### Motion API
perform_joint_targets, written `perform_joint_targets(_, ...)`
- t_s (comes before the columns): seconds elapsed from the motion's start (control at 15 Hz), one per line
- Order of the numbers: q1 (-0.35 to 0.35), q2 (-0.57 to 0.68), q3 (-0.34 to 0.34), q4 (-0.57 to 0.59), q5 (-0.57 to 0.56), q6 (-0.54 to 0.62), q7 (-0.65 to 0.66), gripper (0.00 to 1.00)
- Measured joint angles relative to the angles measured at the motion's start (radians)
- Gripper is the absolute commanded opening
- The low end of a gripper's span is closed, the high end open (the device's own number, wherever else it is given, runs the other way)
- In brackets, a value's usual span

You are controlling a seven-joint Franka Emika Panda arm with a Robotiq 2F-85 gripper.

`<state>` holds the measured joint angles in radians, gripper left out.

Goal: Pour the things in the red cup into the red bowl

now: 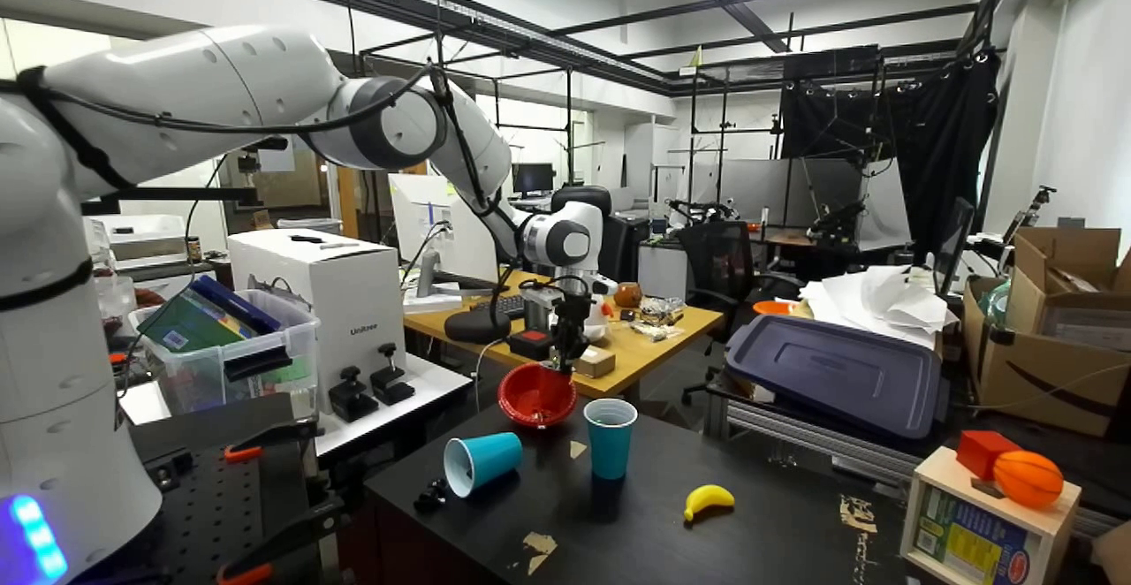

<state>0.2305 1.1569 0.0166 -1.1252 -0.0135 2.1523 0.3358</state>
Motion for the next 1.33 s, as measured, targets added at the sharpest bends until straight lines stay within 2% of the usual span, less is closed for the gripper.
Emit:
perform_joint_targets(0.4, -0.005, -0.025, -0.015, -0.019, -0.007, 0.000, 0.000, 0.01)
perform_joint_targets(0.8, -0.007, -0.080, -0.039, -0.087, -0.023, 0.000, -0.001, 0.01)
perform_joint_targets(1.33, -0.007, -0.143, -0.037, -0.155, -0.027, 0.000, -0.003, 0.01)
